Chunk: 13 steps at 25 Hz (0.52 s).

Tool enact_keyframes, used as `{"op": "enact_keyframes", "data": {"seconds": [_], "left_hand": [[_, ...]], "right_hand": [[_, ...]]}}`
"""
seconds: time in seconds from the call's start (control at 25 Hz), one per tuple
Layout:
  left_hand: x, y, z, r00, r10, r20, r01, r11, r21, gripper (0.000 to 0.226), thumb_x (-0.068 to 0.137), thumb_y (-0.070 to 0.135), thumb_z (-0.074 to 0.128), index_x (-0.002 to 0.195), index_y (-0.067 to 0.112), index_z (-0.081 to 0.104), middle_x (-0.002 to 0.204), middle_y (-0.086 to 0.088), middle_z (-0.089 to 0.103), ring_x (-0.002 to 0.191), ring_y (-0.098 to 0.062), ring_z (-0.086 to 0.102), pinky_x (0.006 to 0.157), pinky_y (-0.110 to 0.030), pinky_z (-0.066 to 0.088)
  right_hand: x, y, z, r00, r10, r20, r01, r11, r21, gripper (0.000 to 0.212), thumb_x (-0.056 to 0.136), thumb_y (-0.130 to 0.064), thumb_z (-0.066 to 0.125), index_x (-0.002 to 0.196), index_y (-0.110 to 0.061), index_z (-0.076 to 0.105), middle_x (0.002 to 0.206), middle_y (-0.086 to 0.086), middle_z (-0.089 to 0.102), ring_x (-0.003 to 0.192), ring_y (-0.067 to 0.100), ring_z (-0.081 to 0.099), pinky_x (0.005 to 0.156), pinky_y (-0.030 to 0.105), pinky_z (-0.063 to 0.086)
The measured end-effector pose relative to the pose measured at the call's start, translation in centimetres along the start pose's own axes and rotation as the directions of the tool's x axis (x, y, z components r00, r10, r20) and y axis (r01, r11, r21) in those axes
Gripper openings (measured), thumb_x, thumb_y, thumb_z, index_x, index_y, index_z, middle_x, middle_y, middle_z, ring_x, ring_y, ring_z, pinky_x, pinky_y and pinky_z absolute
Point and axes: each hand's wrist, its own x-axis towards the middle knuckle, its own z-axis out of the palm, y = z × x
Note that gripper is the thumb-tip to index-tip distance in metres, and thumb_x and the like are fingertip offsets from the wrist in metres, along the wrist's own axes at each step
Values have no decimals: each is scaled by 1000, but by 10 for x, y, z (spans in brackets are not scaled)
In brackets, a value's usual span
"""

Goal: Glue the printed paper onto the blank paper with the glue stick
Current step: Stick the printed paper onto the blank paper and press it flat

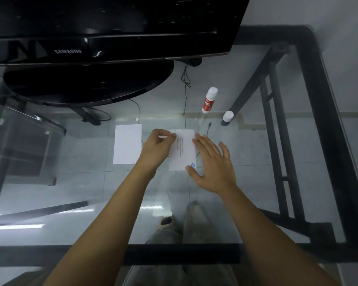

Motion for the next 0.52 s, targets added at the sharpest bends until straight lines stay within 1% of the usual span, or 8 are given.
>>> {"op": "enact_keyframes", "data": {"seconds": [0.04,0.12,0.24,0.32,0.36,0.4,0.44,0.52], "left_hand": [[-3,0,1,999,-27,-34,26,998,-50,18,91,34,53,104,22,49,99,-5,65,92,-21,62,82,-37,54],[-9,-1,2,996,-11,-92,8,999,-43,20,91,25,55,109,22,47,96,-6,67,90,-22,64,82,-37,55],[-15,2,3,991,57,-122,-54,998,25,9,91,17,56,100,16,56,97,-9,69,89,-23,65,80,-39,57],[-17,5,1,993,61,-104,-62,998,-10,5,91,14,56,95,13,59,96,-11,70,90,-24,66,79,-38,57],[-19,6,0,994,57,-90,-61,997,-45,5,91,13,56,94,13,59,96,-12,70,90,-24,66,77,-36,58],[-20,7,-1,996,53,-76,-61,994,-96,5,91,11,56,95,11,60,95,-13,70,90,-24,67,75,-33,58],[-23,9,-1,996,52,-68,-62,985,-158,7,90,10,56,96,9,60,95,-13,70,89,-24,67,74,-31,57],[-27,13,2,997,50,-59,-64,965,-255,10,90,8,57,100,6,59,96,-14,70,89,-24,67,74,-32,56]], "right_hand": [[1,1,0,1000,-4,8,4,1000,1,77,81,-59,43,144,-22,20,155,-2,18,142,16,14,115,47,3],[1,2,1,1000,-10,13,10,1000,3,77,81,-60,42,144,-23,20,155,-3,18,142,16,14,114,45,1],[0,2,0,1000,-10,25,9,999,35,80,81,-60,42,145,-22,14,155,-3,18,142,16,14,114,45,0],[0,1,-2,999,-6,53,1,995,95,81,83,-59,44,146,-21,10,155,-2,19,142,15,14,114,43,-2],[-1,1,-6,998,4,64,-15,985,174,80,83,-59,46,145,-21,11,154,-2,22,141,14,17,114,43,-3],[-1,0,-11,997,28,76,-50,953,298,77,84,-56,48,144,-22,15,151,-2,28,138,12,22,114,42,-1],[-1,0,-18,992,75,100,-112,886,450,71,85,-52,52,143,-24,21,146,-4,38,132,9,28,113,42,5],[1,-2,-34,963,204,177,-269,665,696,53,87,-40,58,134,-26,39,125,-8,56,118,8,43,105,36,32]]}}
